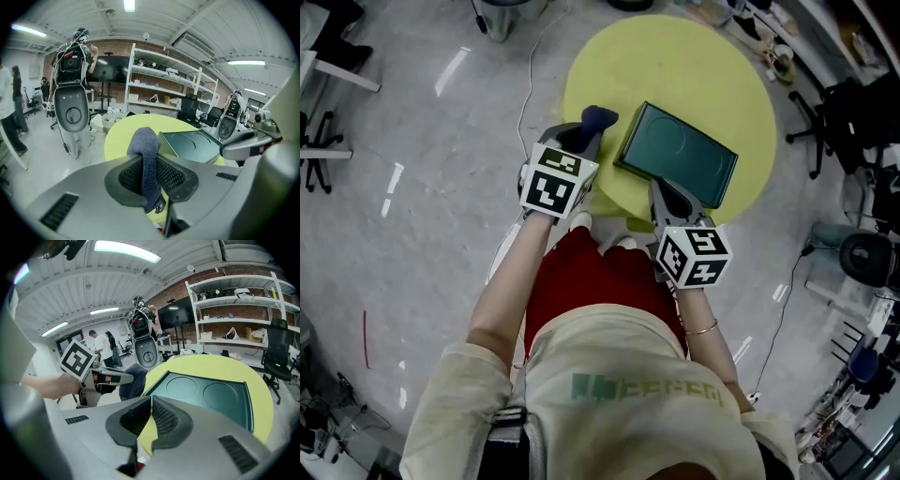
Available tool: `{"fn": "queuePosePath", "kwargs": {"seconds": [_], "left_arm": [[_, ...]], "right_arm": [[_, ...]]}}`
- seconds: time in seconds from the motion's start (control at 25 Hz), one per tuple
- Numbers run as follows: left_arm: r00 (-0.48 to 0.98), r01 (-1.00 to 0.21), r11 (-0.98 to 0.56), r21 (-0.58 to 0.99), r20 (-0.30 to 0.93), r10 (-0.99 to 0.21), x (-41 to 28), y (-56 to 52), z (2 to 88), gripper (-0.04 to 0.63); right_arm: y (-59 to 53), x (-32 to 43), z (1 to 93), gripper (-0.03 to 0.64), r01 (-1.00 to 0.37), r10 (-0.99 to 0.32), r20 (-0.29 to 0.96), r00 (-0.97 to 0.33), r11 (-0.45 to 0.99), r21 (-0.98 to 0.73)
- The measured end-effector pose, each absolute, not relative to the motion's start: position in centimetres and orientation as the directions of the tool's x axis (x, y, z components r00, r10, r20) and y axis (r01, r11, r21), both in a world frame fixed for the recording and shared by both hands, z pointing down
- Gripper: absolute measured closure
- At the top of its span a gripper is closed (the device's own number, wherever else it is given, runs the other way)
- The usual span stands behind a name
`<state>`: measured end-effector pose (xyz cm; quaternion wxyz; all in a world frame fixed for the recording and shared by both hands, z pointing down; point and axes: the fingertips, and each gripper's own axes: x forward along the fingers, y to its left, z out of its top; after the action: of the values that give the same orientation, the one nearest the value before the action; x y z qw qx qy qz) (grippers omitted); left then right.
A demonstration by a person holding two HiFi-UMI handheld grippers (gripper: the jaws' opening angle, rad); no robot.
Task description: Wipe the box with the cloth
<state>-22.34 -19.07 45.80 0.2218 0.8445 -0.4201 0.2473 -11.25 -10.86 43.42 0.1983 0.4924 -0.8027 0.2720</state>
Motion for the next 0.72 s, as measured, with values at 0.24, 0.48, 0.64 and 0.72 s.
{"fn": "queuePosePath", "kwargs": {"seconds": [0.24,0.48,0.64,0.72], "left_arm": [[0.575,-0.791,-0.575,0.207,0.573,-0.584,-21.0,-24.7,46.1,0.534],[0.618,-0.763,-0.594,0.255,0.558,-0.554,-19.7,-29.4,47.6,0.534],[0.644,-0.743,-0.607,0.283,0.551,-0.531,-17.1,-30.4,47.8,0.534],[0.657,-0.730,-0.616,0.296,0.549,-0.516,-16.3,-30.2,47.7,0.534]], "right_arm": [[-12.9,-10.9,44.0,0.578,-0.926,-0.695,0.612,-0.377,0.302,-0.228],[-14.7,-10.9,45.1,0.578,-0.943,-0.693,0.639,-0.333,0.247,-0.224],[-14.5,-9.0,45.4,0.578,-0.950,-0.690,0.653,-0.311,0.217,-0.223],[-14.2,-8.5,45.4,0.578,-0.952,-0.690,0.656,-0.306,0.208,-0.225]]}}
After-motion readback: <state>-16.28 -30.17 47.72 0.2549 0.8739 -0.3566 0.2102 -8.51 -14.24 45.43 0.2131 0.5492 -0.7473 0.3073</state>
